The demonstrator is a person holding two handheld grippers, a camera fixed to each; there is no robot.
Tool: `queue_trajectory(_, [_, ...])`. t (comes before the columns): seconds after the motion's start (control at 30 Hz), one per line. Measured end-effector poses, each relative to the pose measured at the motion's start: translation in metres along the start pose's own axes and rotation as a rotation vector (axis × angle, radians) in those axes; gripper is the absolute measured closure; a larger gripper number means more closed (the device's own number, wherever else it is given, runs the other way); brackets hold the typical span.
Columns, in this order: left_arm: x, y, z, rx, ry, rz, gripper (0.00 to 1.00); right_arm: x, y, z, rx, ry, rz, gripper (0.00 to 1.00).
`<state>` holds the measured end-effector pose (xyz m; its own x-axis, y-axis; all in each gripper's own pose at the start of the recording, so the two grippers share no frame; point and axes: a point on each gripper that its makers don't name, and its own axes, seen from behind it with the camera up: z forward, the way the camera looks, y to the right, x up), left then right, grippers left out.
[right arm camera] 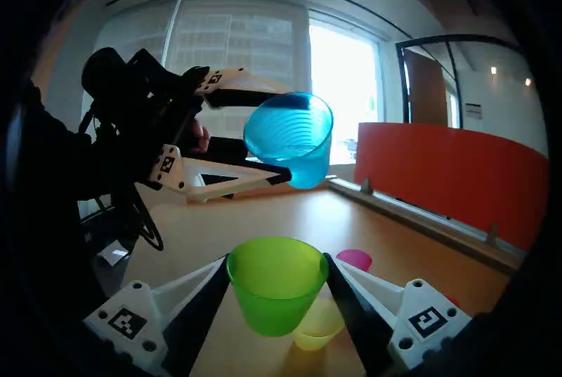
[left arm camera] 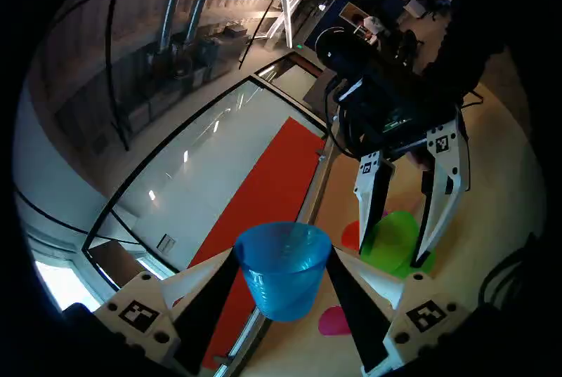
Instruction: Pour water
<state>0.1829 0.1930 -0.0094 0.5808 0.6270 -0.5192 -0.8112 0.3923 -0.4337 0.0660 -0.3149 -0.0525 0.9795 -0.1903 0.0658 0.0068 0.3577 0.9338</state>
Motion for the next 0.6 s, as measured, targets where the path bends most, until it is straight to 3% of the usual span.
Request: queue_trajectory(0.6, [-0.0003, 0.0054, 0.0023, -0.006, -0.002, 0.029, 0.14, 0.0001, -0.002, 0.0019, 0.005, 0.001, 0.0, 0.05])
